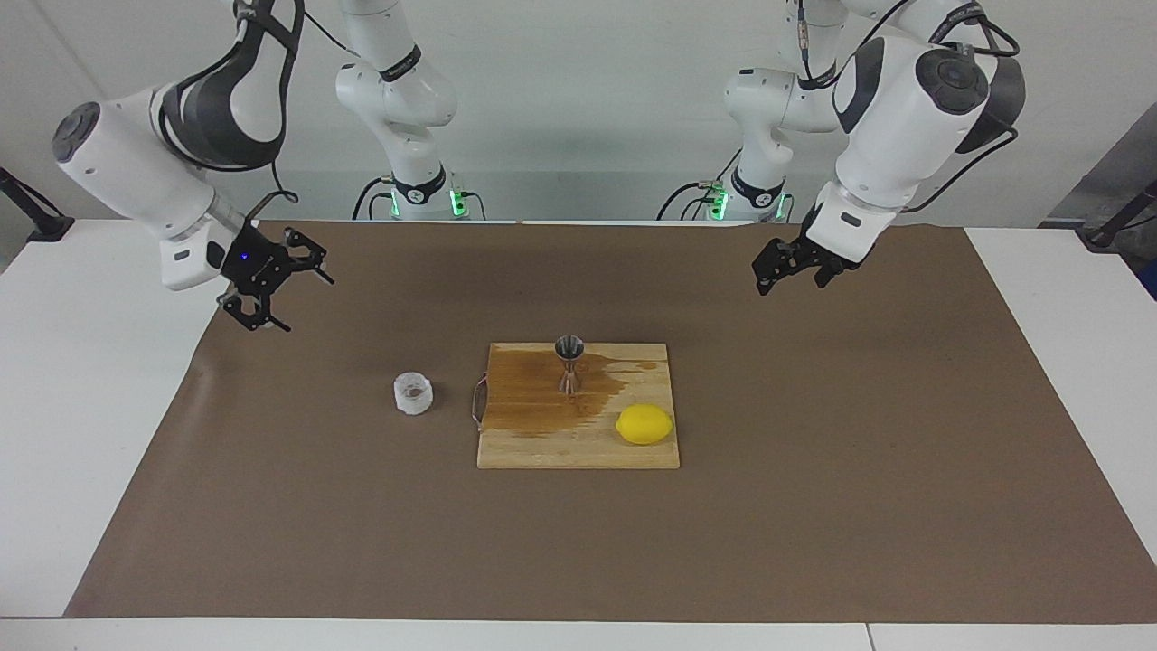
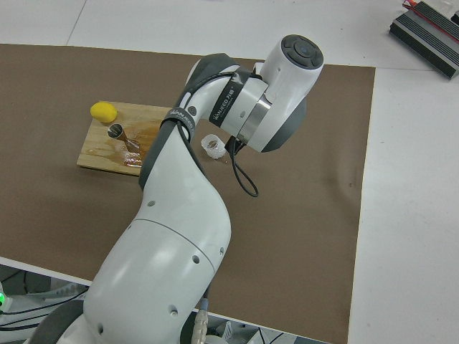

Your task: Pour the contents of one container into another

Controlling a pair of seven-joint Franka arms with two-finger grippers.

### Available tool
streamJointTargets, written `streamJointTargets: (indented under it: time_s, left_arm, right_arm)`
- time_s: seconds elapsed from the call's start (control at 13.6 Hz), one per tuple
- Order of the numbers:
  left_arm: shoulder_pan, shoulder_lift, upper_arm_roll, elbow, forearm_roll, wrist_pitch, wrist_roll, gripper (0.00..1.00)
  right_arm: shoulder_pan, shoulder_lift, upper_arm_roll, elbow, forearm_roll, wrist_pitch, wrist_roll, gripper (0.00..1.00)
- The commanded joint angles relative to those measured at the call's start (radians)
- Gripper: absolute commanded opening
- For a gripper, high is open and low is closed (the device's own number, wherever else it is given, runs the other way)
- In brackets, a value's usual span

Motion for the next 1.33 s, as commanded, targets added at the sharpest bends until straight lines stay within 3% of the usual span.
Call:
streamJointTargets:
  time_s: [0.0,0.29,0.44,0.81,1.1,1.18,1.25]
  left_arm:
    - [0.041,-0.057,-0.008,-0.049,0.089,-0.015,0.152,1.00]
    - [0.131,-0.074,-0.008,-0.047,0.134,-0.003,0.331,1.00]
    - [0.171,-0.074,-0.008,-0.028,0.132,-0.006,0.419,1.00]
    - [0.246,-0.060,-0.008,0.041,0.126,-0.027,0.433,1.00]
    - [0.246,-0.062,-0.010,0.050,0.128,-0.039,0.422,1.00]
    - [0.251,-0.062,-0.010,0.050,0.126,-0.038,0.424,1.00]
    - [0.246,-0.063,-0.010,0.049,0.126,-0.038,0.422,1.00]
  right_arm:
    - [-0.004,0.075,0.012,-0.052,0.170,0.102,-0.223,1.00]
    - [0.044,0.179,0.013,-0.057,0.386,0.171,-0.500,1.00]
    - [0.046,0.277,0.015,-0.061,0.500,0.167,-0.706,1.00]
    - [0.084,0.311,0.019,-0.096,0.676,0.178,-0.908,1.00]
    - [0.110,0.305,0.019,-0.135,0.687,0.225,-0.913,1.00]
    - [0.116,0.307,0.019,-0.135,0.689,0.243,-0.910,0.78]
    - [0.118,0.310,0.019,-0.130,0.689,0.271,-0.907,0.35]
